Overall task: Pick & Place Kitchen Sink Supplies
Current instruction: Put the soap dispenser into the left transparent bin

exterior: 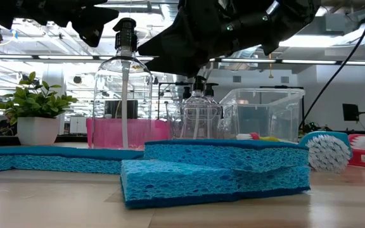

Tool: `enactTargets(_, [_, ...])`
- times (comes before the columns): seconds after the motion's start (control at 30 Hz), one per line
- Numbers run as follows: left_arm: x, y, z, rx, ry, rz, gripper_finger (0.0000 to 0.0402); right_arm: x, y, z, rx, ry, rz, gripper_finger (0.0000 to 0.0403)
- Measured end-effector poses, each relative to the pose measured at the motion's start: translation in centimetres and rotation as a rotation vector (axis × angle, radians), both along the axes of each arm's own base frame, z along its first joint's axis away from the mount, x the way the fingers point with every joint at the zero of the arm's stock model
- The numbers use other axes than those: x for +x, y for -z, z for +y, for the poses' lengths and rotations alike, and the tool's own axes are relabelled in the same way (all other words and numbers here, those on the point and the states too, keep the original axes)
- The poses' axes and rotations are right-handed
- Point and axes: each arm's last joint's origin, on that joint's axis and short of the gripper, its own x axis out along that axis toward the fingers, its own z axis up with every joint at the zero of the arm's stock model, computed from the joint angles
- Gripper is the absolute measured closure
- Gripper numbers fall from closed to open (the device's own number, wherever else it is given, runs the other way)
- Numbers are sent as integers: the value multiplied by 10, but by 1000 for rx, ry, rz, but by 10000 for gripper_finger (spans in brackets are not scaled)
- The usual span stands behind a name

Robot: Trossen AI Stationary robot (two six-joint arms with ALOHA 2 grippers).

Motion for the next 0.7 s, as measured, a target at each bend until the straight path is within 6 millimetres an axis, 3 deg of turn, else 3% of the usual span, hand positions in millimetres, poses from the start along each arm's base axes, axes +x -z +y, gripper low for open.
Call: enactTargets(0.7, [0, -1, 0, -2, 0, -9, 241, 7, -13, 7, 30, -109, -15, 76])
